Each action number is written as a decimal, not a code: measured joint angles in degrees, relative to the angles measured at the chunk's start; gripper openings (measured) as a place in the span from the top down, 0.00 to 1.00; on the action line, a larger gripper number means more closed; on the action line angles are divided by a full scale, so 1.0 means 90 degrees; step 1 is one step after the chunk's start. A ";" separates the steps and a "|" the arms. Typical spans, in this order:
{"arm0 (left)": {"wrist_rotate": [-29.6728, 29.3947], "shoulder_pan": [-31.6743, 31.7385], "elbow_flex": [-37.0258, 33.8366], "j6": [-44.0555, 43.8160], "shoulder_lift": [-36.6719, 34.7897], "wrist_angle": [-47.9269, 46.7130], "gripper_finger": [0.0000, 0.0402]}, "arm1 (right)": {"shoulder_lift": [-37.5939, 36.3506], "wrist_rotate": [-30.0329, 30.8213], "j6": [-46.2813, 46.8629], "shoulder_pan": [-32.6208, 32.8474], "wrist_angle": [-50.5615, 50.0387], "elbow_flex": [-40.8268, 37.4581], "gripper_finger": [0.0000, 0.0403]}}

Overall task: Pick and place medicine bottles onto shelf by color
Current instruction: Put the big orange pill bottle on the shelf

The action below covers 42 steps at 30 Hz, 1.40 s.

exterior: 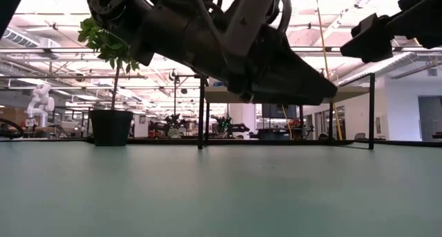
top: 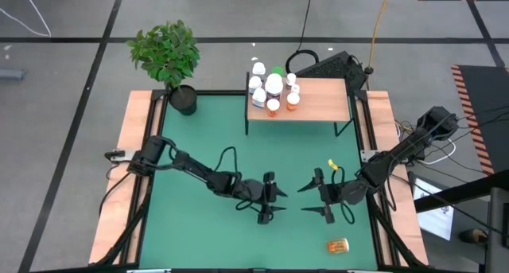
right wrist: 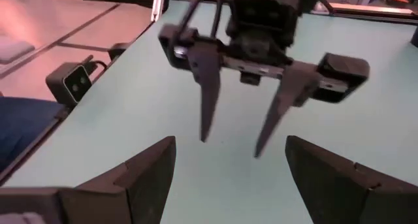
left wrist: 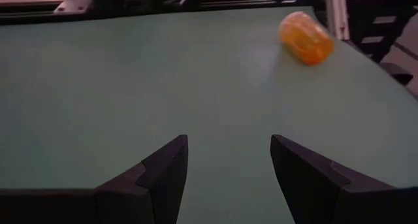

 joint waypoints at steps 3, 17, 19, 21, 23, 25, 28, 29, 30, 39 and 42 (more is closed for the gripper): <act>-0.0005 -0.0035 0.0000 0.0027 0.0000 0.0077 0.45 | 0.0002 -0.0009 -0.0037 0.0013 -0.0015 -0.0035 0.30; -0.0029 -0.0095 0.0024 0.0340 0.0253 0.0860 0.45 | 0.0002 -0.0185 -0.0313 0.0087 0.0308 -0.0033 0.30; -0.0024 -0.0096 0.0206 0.0342 0.0501 0.0872 0.45 | -0.0001 -0.0185 -0.0307 0.0087 0.0296 -0.0032 0.30; -0.0024 -0.0103 0.0449 0.0340 0.0741 0.0758 0.45 | -0.0001 -0.0185 -0.0285 0.0087 0.0276 -0.0033 0.30; -0.0019 -0.0103 0.0778 0.0333 0.0994 0.0619 0.45 | -0.0001 -0.0187 -0.0281 0.0087 0.0260 -0.0033 0.30; -0.0023 -0.0120 0.1120 0.0337 0.1186 0.0278 0.45 | -0.0001 -0.0216 -0.0246 0.0087 0.0257 -0.0033 0.30; -0.0029 -0.0145 0.1656 0.0386 0.1435 -0.0255 0.45 | -0.0001 -0.0348 -0.0232 0.0090 0.0228 -0.0033 0.30; -0.0031 -0.0152 0.1824 0.0386 0.1512 -0.0400 0.45 | -0.0001 -0.0348 -0.0217 0.0090 0.0213 -0.0030 0.30; -0.0029 -0.0157 0.1992 0.0382 0.1589 -0.0509 0.45 | -0.0001 -0.0350 -0.0184 0.0092 0.0152 -0.0030 0.30; -0.0044 -0.0191 0.2395 0.0474 0.1808 -0.0874 0.45 | 0.0004 -0.0494 0.0266 0.0226 -0.0175 -0.0033 0.30; -0.0046 -0.0193 0.2395 0.0527 0.1800 -0.0789 0.44 | 0.0004 -0.0483 0.0283 0.0313 -0.0084 -0.0033 0.30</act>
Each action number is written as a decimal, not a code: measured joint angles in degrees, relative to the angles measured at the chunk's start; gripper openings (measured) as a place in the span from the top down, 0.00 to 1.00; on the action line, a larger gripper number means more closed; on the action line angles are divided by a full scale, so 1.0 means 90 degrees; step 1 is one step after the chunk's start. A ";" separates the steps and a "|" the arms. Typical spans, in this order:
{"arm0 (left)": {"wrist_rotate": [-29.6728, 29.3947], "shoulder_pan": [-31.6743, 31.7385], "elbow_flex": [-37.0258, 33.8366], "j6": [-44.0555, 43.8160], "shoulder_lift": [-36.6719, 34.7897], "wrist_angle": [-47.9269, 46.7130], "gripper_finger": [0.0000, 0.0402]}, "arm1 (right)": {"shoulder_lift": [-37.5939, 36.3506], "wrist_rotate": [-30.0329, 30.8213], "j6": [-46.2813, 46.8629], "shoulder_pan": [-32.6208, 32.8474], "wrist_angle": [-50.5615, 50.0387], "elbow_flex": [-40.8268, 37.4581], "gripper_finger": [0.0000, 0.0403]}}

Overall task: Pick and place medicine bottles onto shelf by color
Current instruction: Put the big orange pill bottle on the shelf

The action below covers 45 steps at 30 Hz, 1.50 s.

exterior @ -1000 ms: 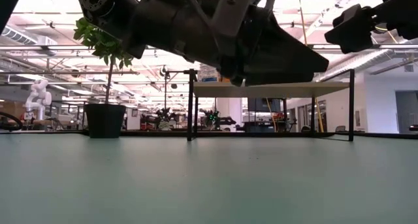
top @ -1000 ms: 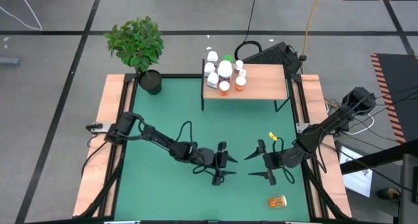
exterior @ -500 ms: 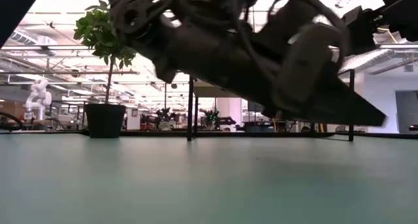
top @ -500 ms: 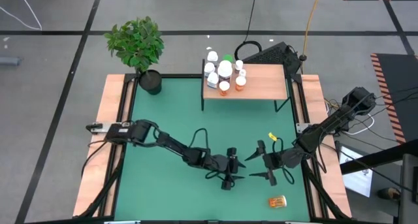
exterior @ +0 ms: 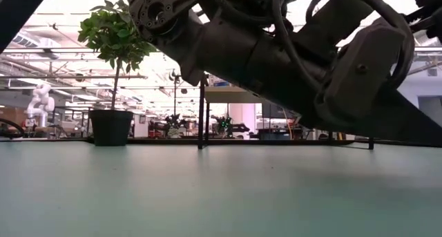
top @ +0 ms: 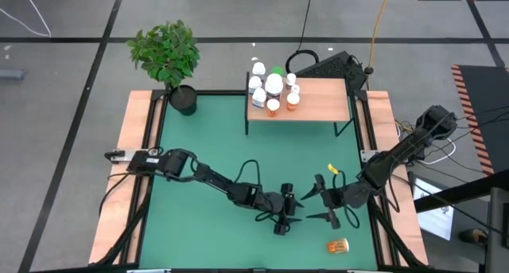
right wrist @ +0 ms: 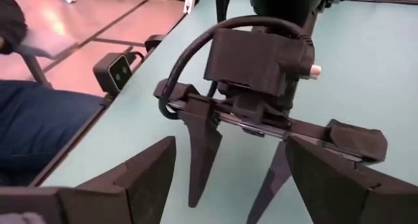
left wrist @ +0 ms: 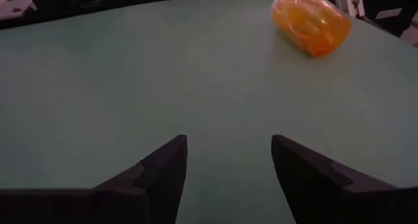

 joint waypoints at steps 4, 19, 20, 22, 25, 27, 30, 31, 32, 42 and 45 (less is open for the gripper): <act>-0.0027 0.0000 0.0000 0.0001 0.0000 0.0117 0.36 | 0.0000 0.0329 0.0100 0.0105 0.0002 0.0000 0.30; -0.0114 0.0007 -0.0002 0.0069 0.0114 0.0601 0.17 | 0.0096 -0.0341 0.1880 0.0828 -0.3463 0.1069 0.30; -0.0113 0.0007 -0.0002 0.0120 0.0114 0.0617 0.16 | 0.0153 -0.0455 0.2090 0.0948 -0.3743 0.1239 0.30; -0.0114 0.0007 -0.0002 0.0218 0.0114 0.0625 0.16 | 0.0293 -0.0671 0.2445 0.1172 -0.4174 0.1596 0.30; -0.0114 0.0007 -0.0002 0.0226 0.0114 0.0630 0.16 | 0.0622 -0.0896 0.2907 0.1459 -0.4500 0.2123 0.30; -0.0114 0.0025 -0.0002 0.0286 0.0114 0.0513 0.16 | 0.0919 -0.1031 0.3210 0.1646 -0.4701 0.2488 0.30; -0.0129 0.0069 -0.0002 0.0282 0.0114 0.0255 0.16 | 0.1476 -0.1201 0.3603 0.1908 -0.5021 0.2987 0.30; -0.0139 0.0085 -0.0002 0.0251 0.0114 0.0196 0.16 | 0.1685 -0.1246 0.3726 0.1981 -0.5124 0.3114 0.30; -0.0141 0.0093 -0.0002 0.0206 0.0114 0.0171 0.16 | 0.1878 -0.1370 0.3853 0.2025 -0.5268 0.3241 0.30; -0.0141 0.0100 -0.0002 0.0205 0.0112 0.0064 0.16 | 0.2997 -0.2407 0.4756 0.2121 -0.5626 0.3546 0.30; -0.0141 0.0104 -0.0002 0.0374 0.0112 0.0074 0.16 | 0.3132 -0.2648 0.5030 0.2121 -0.5659 0.3543 0.31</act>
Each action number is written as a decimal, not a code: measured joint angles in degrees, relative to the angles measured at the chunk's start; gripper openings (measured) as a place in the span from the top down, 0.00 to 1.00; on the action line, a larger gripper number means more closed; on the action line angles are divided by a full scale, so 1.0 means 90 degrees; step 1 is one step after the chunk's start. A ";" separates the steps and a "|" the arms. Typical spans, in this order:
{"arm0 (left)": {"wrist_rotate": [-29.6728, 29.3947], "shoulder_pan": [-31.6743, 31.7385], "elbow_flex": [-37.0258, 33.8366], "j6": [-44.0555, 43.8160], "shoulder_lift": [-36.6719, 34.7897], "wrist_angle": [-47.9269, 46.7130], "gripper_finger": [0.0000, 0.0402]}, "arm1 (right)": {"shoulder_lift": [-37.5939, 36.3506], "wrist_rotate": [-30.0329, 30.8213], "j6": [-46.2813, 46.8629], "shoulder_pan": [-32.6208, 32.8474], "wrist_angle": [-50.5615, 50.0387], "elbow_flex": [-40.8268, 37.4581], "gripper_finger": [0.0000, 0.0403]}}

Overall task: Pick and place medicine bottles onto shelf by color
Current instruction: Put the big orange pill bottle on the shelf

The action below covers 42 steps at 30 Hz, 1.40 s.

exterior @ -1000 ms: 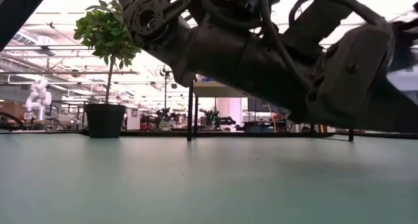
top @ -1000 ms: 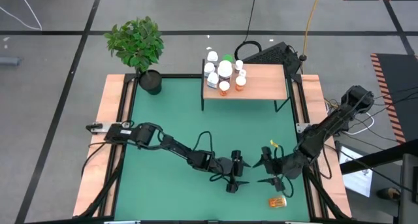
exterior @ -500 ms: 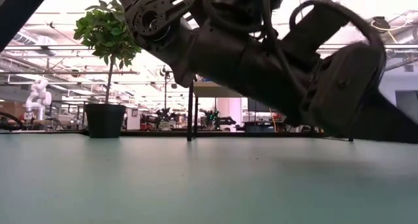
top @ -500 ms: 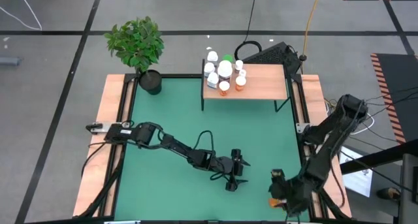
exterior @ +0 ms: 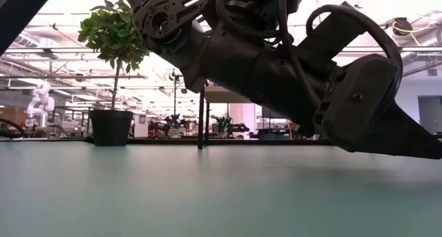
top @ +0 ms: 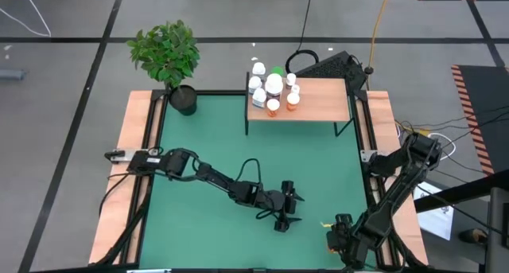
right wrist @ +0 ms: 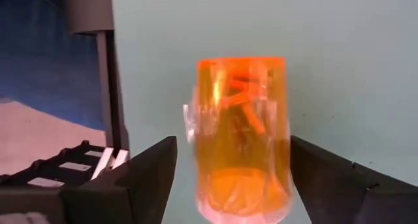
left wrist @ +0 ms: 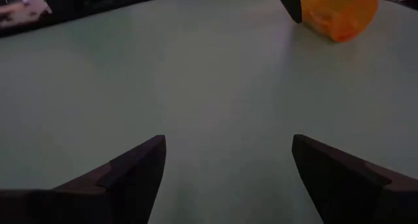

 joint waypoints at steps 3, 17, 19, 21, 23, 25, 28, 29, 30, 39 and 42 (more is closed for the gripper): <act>0.0000 0.0000 0.0000 0.0213 0.0000 0.0103 0.17 | 0.0025 -0.0039 0.0085 -0.0013 -0.0059 0.0000 0.35; 0.0043 -0.0105 0.0000 0.1129 -0.0005 0.0599 0.17 | -0.0809 0.1101 0.0100 -0.0633 -0.0498 -0.0071 0.56; 0.0046 -0.0163 0.0000 0.1360 -0.0005 0.0743 0.17 | -0.0985 0.1236 0.0426 -0.0797 -0.0459 -0.0199 0.54; 0.0046 -0.0222 0.0000 0.1589 -0.0005 0.0915 0.17 | -0.1134 0.1323 0.0736 -0.0952 -0.0410 -0.0361 0.53; 0.0030 -0.0278 0.0000 0.1755 -0.0005 0.1072 0.17 | -0.1286 0.1314 0.1004 -0.1107 -0.0225 -0.0573 0.52; -0.0080 -0.0322 0.0000 0.1847 -0.0005 0.1197 0.17 | -0.1407 0.1306 0.1128 -0.1259 0.0098 -0.0820 0.53; -0.0289 -0.0357 0.0000 0.1888 -0.0005 0.1281 0.17 | -0.1586 0.1294 0.1098 -0.1450 0.0830 -0.1199 0.53; -0.0295 -0.0355 0.0000 0.1890 -0.0005 0.1281 0.17 | -0.1639 0.1294 0.1062 -0.1513 0.1102 -0.1300 0.53; -0.0302 -0.0350 0.0000 0.1891 -0.0005 0.1276 0.17 | -0.1696 0.1291 0.1033 -0.1566 0.1332 -0.1393 0.53; 0.0018 -0.0333 0.0000 0.1844 -0.0005 0.1238 0.23 | -0.1989 0.1318 0.0545 -0.1780 0.1737 -0.1588 0.53; 0.0300 -0.0325 0.0000 0.1820 -0.0029 0.1271 0.34 | -0.1989 0.1308 0.0459 -0.1779 0.1767 -0.1591 0.53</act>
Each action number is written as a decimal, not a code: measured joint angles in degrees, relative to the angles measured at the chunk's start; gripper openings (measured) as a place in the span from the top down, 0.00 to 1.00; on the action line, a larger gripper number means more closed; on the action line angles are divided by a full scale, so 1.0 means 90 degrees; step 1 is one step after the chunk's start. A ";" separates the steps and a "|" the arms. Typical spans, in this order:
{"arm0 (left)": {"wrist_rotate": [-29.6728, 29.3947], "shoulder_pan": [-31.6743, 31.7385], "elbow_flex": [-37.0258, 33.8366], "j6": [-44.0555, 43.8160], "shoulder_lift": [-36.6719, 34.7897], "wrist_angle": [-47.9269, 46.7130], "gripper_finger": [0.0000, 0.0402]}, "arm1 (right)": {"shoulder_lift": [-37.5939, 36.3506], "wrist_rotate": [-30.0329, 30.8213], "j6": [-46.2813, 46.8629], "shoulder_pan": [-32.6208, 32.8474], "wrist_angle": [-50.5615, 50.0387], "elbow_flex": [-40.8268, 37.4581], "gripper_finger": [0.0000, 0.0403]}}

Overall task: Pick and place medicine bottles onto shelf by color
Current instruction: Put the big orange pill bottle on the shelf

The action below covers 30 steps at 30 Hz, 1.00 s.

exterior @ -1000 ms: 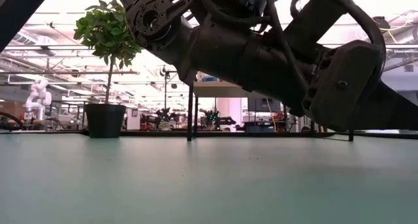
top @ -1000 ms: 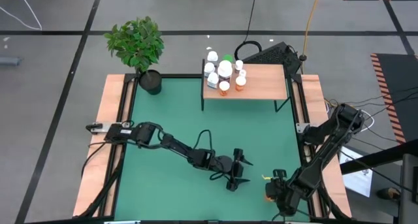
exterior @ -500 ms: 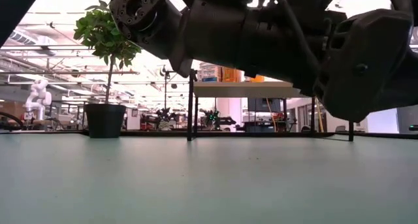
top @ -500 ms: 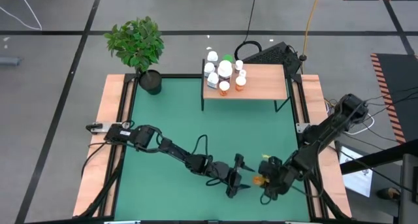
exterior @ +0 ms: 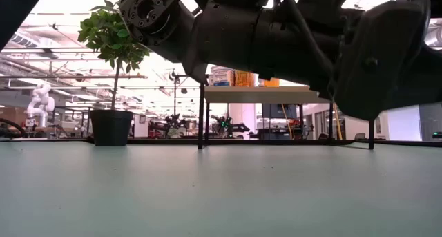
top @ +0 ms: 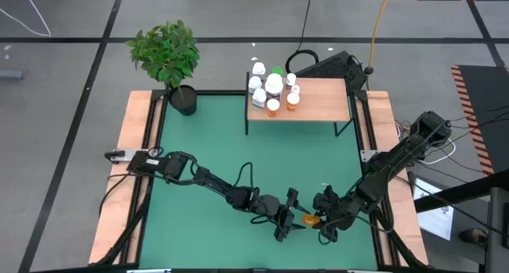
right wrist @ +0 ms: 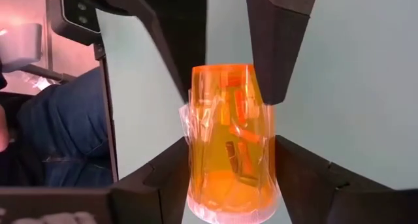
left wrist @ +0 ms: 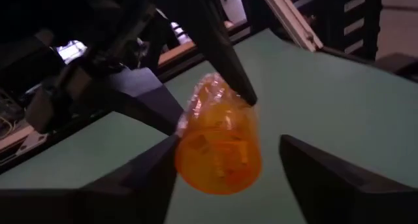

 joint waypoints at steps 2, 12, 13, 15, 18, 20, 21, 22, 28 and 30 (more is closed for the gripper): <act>0.0028 0.0007 0.0000 -0.0030 -0.0009 0.0037 0.42 | -0.0002 0.0002 -0.0051 0.0002 0.0014 0.0000 0.52; 0.0154 0.0096 0.0000 -0.0767 -0.0012 0.0052 0.55 | 0.0000 0.0032 -0.0957 0.0049 0.0206 -0.0002 0.45; 0.0150 0.0099 0.0000 -0.0816 -0.0012 0.0049 0.53 | 0.0000 0.0036 -0.1062 0.0046 0.0216 -0.0002 0.43; 0.0125 0.0099 0.0000 -0.0886 -0.0012 0.0057 0.51 | -0.0038 0.0032 -0.1278 -0.0022 0.0249 -0.0002 0.38; 0.0016 0.0103 -0.0003 -0.0899 -0.0072 -0.0039 0.54 | -0.0258 0.0000 -0.1381 -0.0139 0.0236 -0.0002 0.33; 0.0003 0.0128 -0.0005 -0.0992 -0.0206 -0.0148 0.57 | -0.0521 -0.0013 -0.1338 -0.0168 0.0189 -0.0002 0.31; 0.0010 0.0148 -0.0005 -0.1092 -0.0309 -0.0257 0.57 | -0.0674 0.0003 -0.1335 -0.0169 0.0175 -0.0002 0.30; 0.0026 0.0171 -0.0005 -0.1214 -0.0417 -0.0367 0.57 | -0.0852 0.0020 -0.1348 -0.0169 0.0161 -0.0002 0.30; 0.0072 0.0265 0.0017 -0.1492 -0.0784 -0.0516 0.57 | -0.2013 0.0154 -0.2121 -0.0157 -0.0063 -0.0024 0.31; 0.0090 0.0262 0.0021 -0.1538 -0.0784 -0.0359 0.56 | -0.2410 0.0191 -0.2735 -0.0150 -0.0108 -0.0024 0.31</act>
